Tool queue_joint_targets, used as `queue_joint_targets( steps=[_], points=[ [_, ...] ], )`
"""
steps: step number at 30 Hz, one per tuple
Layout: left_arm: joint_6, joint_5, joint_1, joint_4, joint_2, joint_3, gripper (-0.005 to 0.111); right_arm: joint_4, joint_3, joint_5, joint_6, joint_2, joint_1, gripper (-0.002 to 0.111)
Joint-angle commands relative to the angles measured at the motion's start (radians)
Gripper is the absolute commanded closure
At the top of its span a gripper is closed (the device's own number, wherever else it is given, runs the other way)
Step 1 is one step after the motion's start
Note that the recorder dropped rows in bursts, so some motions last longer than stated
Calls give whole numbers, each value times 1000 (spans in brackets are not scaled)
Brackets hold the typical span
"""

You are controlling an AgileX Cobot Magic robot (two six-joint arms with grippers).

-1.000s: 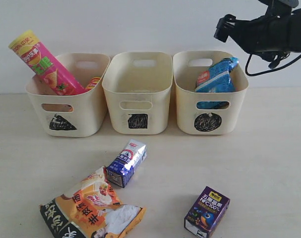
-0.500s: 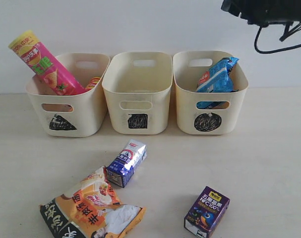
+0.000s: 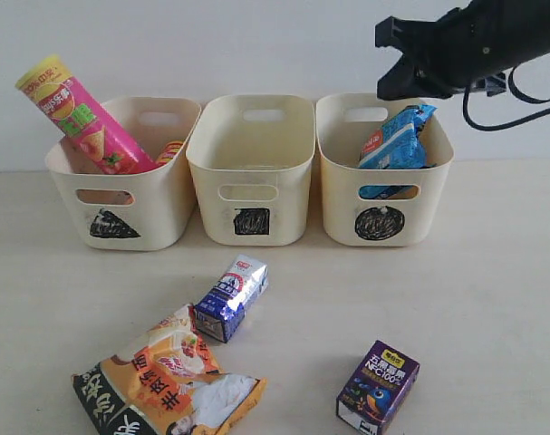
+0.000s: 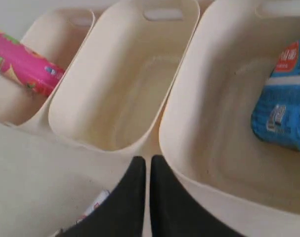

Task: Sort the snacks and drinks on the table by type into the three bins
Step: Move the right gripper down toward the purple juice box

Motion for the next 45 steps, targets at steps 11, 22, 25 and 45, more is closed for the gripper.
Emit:
queue_joint_targets(
  steps=[11, 22, 25, 45],
  points=[
    [3, -2, 0, 2, -2, 3, 102, 152, 651, -180, -146, -429, -1, 109],
    [3, -2, 0, 2, -2, 3, 102, 67, 724, 171, -258, -470, -1, 109],
    [3, -2, 0, 2, -2, 3, 102, 30, 693, 243, -275, -470, 46, 109],
    [3, -5, 0, 2, -2, 3, 102, -724, 394, 316, 508, -240, 450, 40]
  ],
)
